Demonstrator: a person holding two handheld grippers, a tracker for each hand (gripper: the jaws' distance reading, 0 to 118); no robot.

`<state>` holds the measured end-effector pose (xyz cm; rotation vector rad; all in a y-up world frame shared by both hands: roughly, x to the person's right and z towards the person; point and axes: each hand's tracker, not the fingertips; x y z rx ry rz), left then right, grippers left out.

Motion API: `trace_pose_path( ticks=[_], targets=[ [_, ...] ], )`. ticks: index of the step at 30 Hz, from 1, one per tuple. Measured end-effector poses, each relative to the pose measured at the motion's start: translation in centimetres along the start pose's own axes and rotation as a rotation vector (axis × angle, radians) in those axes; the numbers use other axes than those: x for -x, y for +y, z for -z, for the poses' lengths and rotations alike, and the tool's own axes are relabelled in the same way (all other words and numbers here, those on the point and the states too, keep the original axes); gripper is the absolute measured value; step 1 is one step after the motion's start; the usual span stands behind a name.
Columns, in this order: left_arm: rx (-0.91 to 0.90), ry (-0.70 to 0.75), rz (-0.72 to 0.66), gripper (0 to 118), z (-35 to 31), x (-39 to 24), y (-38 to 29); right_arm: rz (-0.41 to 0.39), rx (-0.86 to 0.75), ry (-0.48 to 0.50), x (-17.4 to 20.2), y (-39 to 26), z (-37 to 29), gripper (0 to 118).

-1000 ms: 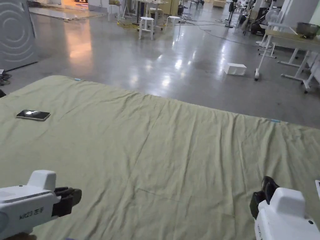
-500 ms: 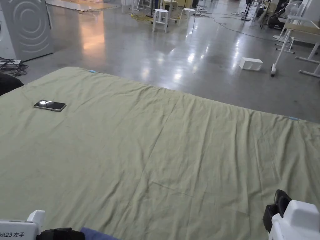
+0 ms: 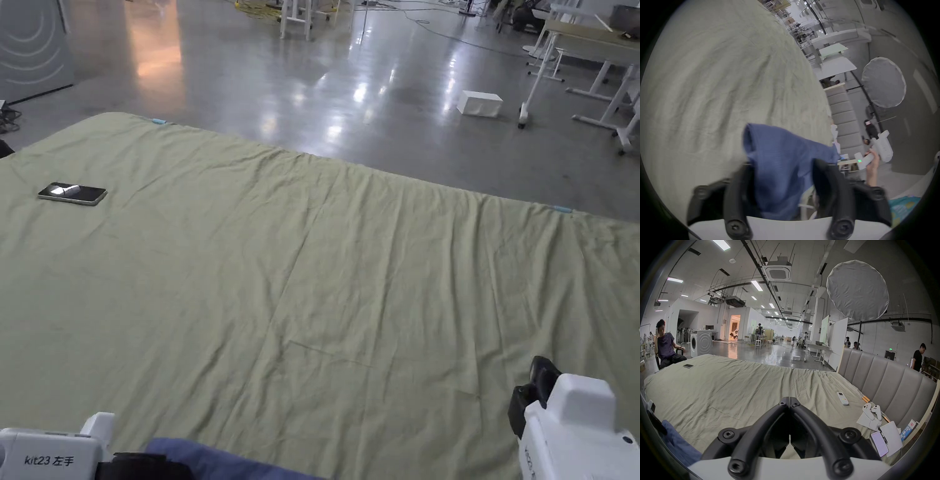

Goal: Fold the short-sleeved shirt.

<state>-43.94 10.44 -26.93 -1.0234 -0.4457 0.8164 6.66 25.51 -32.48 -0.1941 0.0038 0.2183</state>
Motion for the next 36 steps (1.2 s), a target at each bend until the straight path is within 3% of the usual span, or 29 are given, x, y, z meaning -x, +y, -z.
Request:
trace_pose_path(
  ticks=[1, 6, 8, 11, 19, 23, 27, 33, 36],
  targets=[
    [0.012, 0.049, 0.013, 19, 0.2, -0.1, 0.0, 0.0, 0.002, 0.001, 0.0, 0.0, 0.0, 0],
    [-0.005, 0.061, -0.029, 13, 0.3, -0.3, 0.1, 0.004, 0.005, 0.003, -0.1, -0.3, -0.2, 0],
    [-0.017, 0.092, 0.039, 12, 0.2, -0.5, 0.2, 0.002, 0.006, 0.005, -0.1, -0.4, -0.3, 0],
    [-0.025, 0.099, 0.008, 12, -0.3, -1.2, 0.6, 0.003, 0.009, 0.004, -0.3, -0.5, -0.4, 0],
    [-0.076, 0.191, 0.084, 11, -4.8, -3.3, 2.3, 0.01, 0.001, 0.0, -0.9, -0.5, -0.4, 0],
    [-0.113, 0.309, 0.102, 12, -8.6, -3.9, 3.1, 0.013, -0.003, 0.002, -1.1, -0.4, -0.3, 0],
    [-0.115, 0.52, 0.162, 11, -10.5, -5.3, 3.1, 0.015, -0.003, 0.008, -1.0, -0.5, -0.1, 0],
    [-0.075, 0.519, 0.144, 12, -9.3, -8.9, 1.8, 0.029, 0.005, 0.03, -0.4, -0.9, 0.2, 0],
    [-0.06, 0.441, 0.151, 12, -8.3, -10.9, 1.4, 0.028, 0.002, 0.038, -0.2, -0.8, 0.1, 0]
  ],
)
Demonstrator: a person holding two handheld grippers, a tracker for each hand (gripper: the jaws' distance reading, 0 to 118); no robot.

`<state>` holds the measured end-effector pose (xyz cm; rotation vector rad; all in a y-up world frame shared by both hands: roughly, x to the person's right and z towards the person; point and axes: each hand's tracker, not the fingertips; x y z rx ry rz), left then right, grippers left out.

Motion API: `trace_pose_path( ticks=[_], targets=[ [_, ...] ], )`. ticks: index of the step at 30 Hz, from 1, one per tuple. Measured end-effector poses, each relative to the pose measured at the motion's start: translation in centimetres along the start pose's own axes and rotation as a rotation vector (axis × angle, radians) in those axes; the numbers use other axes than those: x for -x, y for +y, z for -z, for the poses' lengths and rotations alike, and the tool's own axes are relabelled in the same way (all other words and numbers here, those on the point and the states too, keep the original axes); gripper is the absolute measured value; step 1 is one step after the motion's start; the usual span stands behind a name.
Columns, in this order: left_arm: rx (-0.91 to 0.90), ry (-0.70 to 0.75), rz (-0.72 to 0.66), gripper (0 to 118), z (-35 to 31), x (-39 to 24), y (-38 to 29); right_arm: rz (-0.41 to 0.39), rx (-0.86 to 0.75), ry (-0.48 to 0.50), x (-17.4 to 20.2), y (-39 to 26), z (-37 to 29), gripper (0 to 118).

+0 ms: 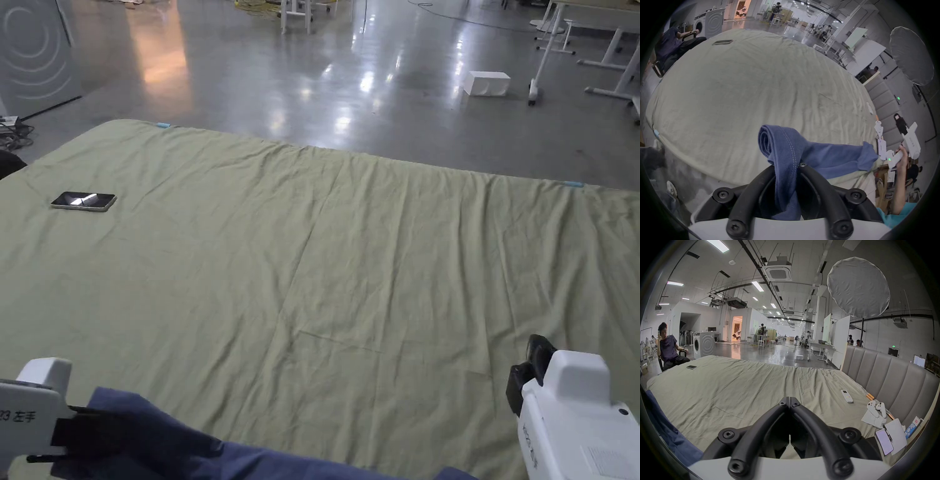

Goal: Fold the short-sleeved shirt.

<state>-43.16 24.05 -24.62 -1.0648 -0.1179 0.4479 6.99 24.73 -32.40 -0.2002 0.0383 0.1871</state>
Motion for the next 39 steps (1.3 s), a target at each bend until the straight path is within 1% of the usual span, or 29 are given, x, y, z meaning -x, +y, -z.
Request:
trace_pose_path(
  ticks=[4, 7, 11, 16, 17, 19, 22, 24, 27, 29, 30, 31, 32, 33, 34, 35, 39],
  targets=[
    [0.008, -0.125, -0.014, 12, 0.3, -3.0, -0.2, -0.004, -0.004, 0.004, 0.0, -0.1, -0.1, 0],
    [0.02, -0.158, -0.009, 12, 1.5, -5.7, -0.6, -0.001, -0.003, 0.002, -0.1, -0.1, -0.2, 0],
    [0.062, -0.177, 0.042, 11, 4.8, -8.6, -1.4, 0.013, 0.003, -0.004, -0.4, -0.2, -0.2, 0],
    [0.157, -0.096, 0.086, 12, 10.2, -11.6, -3.0, 0.028, 0.012, -0.011, -0.9, -0.3, -0.3, 0],
    [0.166, -0.061, 0.086, 12, 11.1, -11.9, -3.2, 0.029, 0.013, -0.013, -1.0, -0.3, -0.3, 0],
    [0.169, -0.037, 0.072, 12, 13.1, -13.0, -3.6, 0.035, 0.013, -0.018, -1.3, -0.3, -0.5, 0],
    [0.205, 0.001, 0.091, 12, 15.3, -14.1, -4.3, 0.04, 0.019, -0.022, -1.5, -0.5, -0.5, 0],
    [0.219, 0.071, 0.122, 12, 16.4, -14.8, -4.9, 0.043, 0.02, -0.024, -1.6, -0.6, -0.5, 0],
    [0.221, 0.09, 0.099, 13, 17.6, -15.0, -5.3, 0.044, 0.025, -0.028, -1.8, -0.7, -0.6, 0],
    [0.216, 0.095, 0.091, 17, 17.8, -15.3, -5.4, 0.044, 0.031, -0.028, -1.8, -0.9, -0.5, 0],
    [0.211, 0.103, 0.09, 22, 17.8, -15.5, -5.4, 0.043, 0.033, -0.027, -1.8, -1.0, -0.6, 0],
    [0.209, 0.096, 0.087, 29, 17.6, -15.8, -5.4, 0.044, 0.037, -0.027, -1.7, -1.1, -0.6, 0],
    [0.209, 0.082, 0.088, 39, 17.4, -16.0, -5.4, 0.045, 0.039, -0.026, -1.7, -1.1, -0.5, 0],
    [0.207, 0.058, 0.086, 53, 17.1, -16.1, -5.3, 0.045, 0.042, -0.025, -1.7, -1.2, -0.5, 0],
    [0.202, 0.011, 0.072, 59, 16.6, -16.2, -5.2, 0.048, 0.046, -0.024, -1.7, -1.3, -0.5, 0],
    [0.199, -0.025, 0.065, 60, 16.0, -16.2, -5.0, 0.05, 0.047, -0.022, -1.6, -1.4, -0.5, 0],
    [0.14, -0.117, 0.03, 60, 12.9, -15.5, -4.1, 0.048, 0.055, -0.019, -1.6, -1.6, -0.4, 0]
  ],
)
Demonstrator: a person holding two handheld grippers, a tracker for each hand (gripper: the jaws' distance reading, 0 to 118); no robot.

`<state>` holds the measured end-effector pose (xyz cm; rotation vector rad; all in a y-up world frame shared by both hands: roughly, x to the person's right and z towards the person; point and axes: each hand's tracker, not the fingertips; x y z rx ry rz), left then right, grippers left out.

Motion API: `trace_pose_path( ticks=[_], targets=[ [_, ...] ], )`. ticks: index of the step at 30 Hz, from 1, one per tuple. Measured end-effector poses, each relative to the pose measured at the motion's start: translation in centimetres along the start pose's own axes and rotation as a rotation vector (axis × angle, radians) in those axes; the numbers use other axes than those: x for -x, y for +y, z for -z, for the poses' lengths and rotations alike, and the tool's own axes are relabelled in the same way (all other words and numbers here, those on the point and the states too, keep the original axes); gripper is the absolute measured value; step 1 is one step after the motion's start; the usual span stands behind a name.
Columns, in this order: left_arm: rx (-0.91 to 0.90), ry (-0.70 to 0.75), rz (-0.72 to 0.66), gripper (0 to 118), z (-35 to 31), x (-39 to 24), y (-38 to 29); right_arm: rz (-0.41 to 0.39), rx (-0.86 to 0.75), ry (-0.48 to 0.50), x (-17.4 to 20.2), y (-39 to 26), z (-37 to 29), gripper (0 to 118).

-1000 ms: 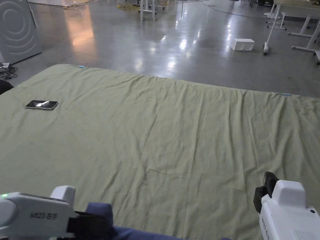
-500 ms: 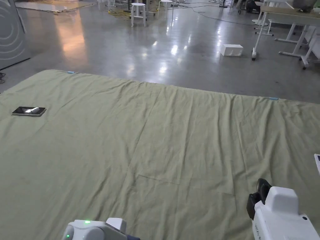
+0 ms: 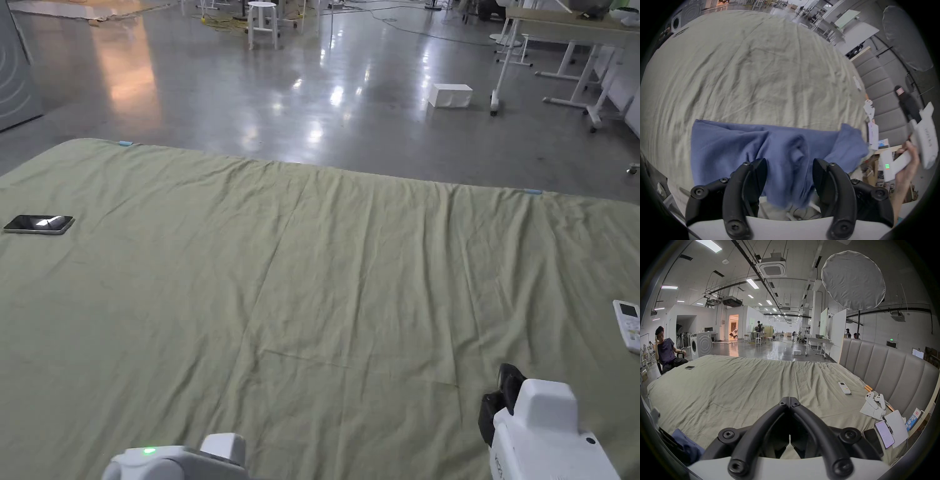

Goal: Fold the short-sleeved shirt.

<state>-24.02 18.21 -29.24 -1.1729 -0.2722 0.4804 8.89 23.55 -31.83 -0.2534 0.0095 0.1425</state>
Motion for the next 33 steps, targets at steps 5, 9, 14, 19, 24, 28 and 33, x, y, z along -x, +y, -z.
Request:
trace_pose_path(
  ticks=[5, 9, 14, 19, 24, 28, 33],
  targets=[
    [-0.132, -0.146, -0.073, 59, -4.4, 2.4, 0.5, 0.004, 0.005, -0.002, -0.2, -0.1, 0.2, 0],
    [-0.052, 0.032, -0.015, 20, -2.6, 3.8, -0.1, 0.011, 0.005, -0.005, -0.3, -0.1, 0.4, 0],
    [0.056, -0.003, 0.001, 16, 2.0, 3.0, -1.4, 0.023, 0.01, -0.007, -0.3, -0.2, 0.4, 0],
    [0.028, -0.05, 0.009, 16, 4.2, 1.4, -2.0, 0.014, 0.02, -0.013, -0.7, -0.5, 0.3, 0],
    [0.011, 0.003, 0.034, 16, 5.4, 0.3, -2.0, 0.007, 0.025, -0.02, -1.0, -0.6, 0.1, 0],
    [0.013, -0.01, 0.081, 20, 3.5, 0.9, -1.8, -0.006, 0.024, -0.017, -0.9, -0.3, -0.1, 0],
    [-0.086, -0.068, 0.056, 61, 1.2, 2.8, -1.2, -0.015, 0.019, -0.012, -0.7, -0.2, 0.0, 0]
  ],
)
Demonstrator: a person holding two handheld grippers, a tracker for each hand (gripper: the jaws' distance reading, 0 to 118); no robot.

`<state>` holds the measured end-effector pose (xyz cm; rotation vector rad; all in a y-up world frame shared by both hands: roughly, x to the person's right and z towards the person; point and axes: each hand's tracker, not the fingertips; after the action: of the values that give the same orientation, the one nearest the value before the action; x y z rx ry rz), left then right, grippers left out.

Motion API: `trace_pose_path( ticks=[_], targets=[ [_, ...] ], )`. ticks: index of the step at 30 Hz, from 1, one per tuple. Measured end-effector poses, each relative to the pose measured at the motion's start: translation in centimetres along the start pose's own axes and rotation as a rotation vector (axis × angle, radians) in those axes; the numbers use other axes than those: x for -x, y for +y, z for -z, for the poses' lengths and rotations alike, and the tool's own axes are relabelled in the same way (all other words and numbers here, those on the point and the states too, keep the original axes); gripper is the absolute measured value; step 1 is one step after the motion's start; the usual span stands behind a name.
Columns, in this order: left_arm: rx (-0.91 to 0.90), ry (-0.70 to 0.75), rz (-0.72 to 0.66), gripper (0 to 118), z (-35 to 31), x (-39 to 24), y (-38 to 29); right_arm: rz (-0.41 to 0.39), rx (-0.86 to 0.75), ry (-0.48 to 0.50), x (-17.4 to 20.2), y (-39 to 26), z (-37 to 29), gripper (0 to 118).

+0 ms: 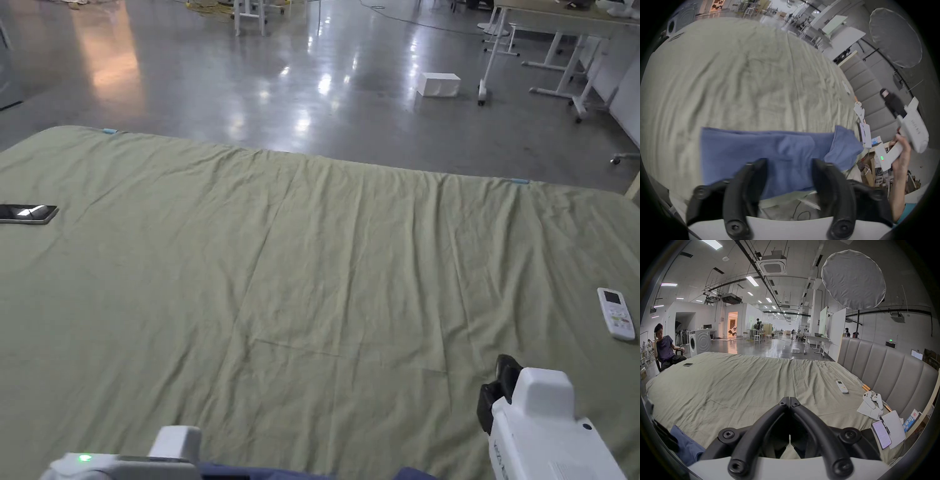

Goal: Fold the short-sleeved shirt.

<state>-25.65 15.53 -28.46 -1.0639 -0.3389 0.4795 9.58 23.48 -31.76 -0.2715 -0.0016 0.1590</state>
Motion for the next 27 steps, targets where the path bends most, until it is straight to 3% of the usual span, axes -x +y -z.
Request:
trace_pose_path(
  ticks=[2, 3, 6, 13, 18, 22, 27],
  targets=[
    [-0.054, 0.052, -0.024, 80, 0.1, 1.8, -0.2, -0.002, -0.001, 0.001, 0.2, 0.2, 0.0, 0],
    [-0.063, 0.066, -0.035, 81, -5.3, 6.5, 1.0, -0.001, -0.002, 0.001, 0.3, 0.2, 0.0, 0],
    [-0.077, 0.055, -0.086, 82, -8.1, 13.2, 1.2, 0.003, -0.004, 0.006, 0.6, 0.3, 0.0, 0],
    [-0.009, -0.223, -0.309, 82, -6.3, 17.1, -1.2, 0.001, -0.005, 0.015, 1.2, 0.5, -0.2, 0],
    [-0.11, -0.406, -0.407, 82, -5.2, 18.1, -2.0, -0.001, -0.003, 0.004, 1.1, 0.5, -0.6, 0],
    [-0.074, -0.496, -0.388, 82, -3.0, 16.5, -1.4, 0.001, -0.002, -0.004, 1.0, 0.6, -0.7, 0],
    [-0.012, -0.394, -0.226, 71, -0.4, 15.7, -0.7, 0.007, -0.002, -0.009, 0.9, 0.6, -1.0, 0]
  ],
)
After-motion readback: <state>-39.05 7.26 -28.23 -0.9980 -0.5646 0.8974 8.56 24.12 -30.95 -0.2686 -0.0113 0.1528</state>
